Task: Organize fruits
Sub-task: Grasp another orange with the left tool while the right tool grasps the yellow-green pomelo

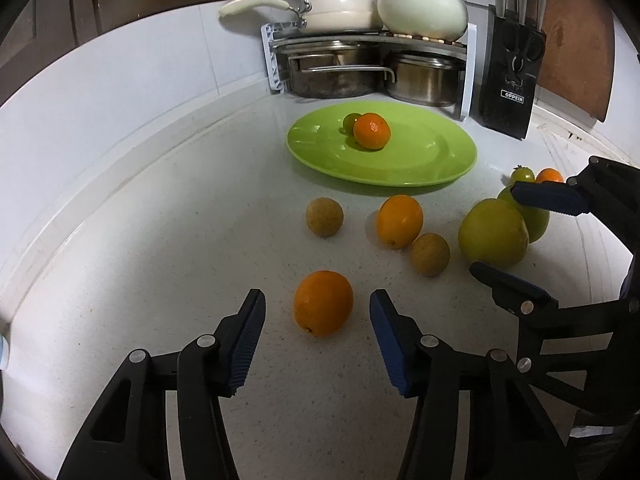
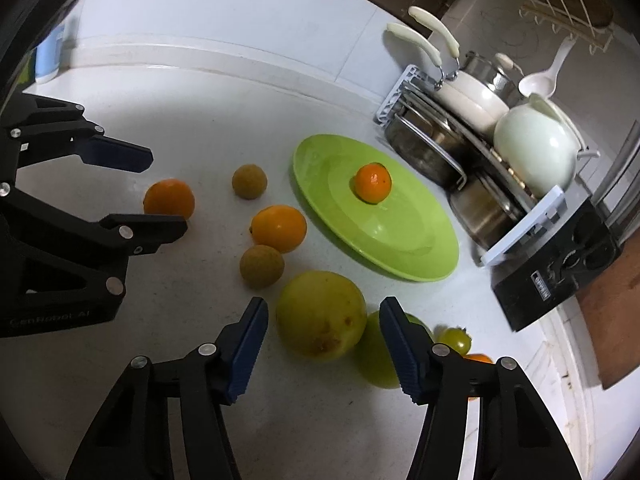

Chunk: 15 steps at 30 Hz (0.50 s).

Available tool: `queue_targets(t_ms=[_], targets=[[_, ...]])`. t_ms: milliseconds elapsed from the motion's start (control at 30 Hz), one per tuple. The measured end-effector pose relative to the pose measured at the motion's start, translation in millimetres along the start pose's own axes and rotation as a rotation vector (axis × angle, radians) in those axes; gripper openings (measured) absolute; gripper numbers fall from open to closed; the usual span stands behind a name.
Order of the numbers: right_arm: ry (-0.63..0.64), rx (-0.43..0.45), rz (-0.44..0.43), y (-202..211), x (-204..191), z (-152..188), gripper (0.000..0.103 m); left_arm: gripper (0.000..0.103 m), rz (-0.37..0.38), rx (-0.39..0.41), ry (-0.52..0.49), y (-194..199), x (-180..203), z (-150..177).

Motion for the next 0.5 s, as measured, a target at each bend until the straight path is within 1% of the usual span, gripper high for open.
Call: queue_targets(t_ms=[133,200,267,300,367,500], targets=[[0.034,0.0,0.008,-3.3,-2.9,0.7,0.058,0.048,0.013,-0.009,0.001,-4.5,0.6,-1.0],[0.043,-0.003,0.005,-4.4,-4.6,1.8,0.055,0.046,0.016,-0.012,0.003,-6.5,1.3,-2.1],[0.058,-0.001,0.019,-6.3,-5.7,2.3,0.053,0.04,0.015,-0.019,-0.001,-8.4,2.5,-2.9],[0.066,0.002,0.023,-6.8,-5.9,2.3,0.051,0.039,0.016,-0.021,-0.003,-8.8,3.1,-3.0],[0.065,0.003,0.023,-6.1,-6.3,2.4,0.051,0.033,0.019,-0.024,-0.003,-9.6,3.8,-3.0],[0.055,0.008,0.019,-5.6,-5.6,3.4,0.051,0.032,0.022,-0.019,0.009,-8.8,1.9,-2.7]])
Point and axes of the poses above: each gripper's, at about its wrist camera, not at the fingertips, and y roughly against the way its jaws point, x to its right, z to its underside, the point moved 1 cm from there along -y, roughly the way its jaws point, and after that the axes turned 13 degrees about -y, right-handed, at the moved point
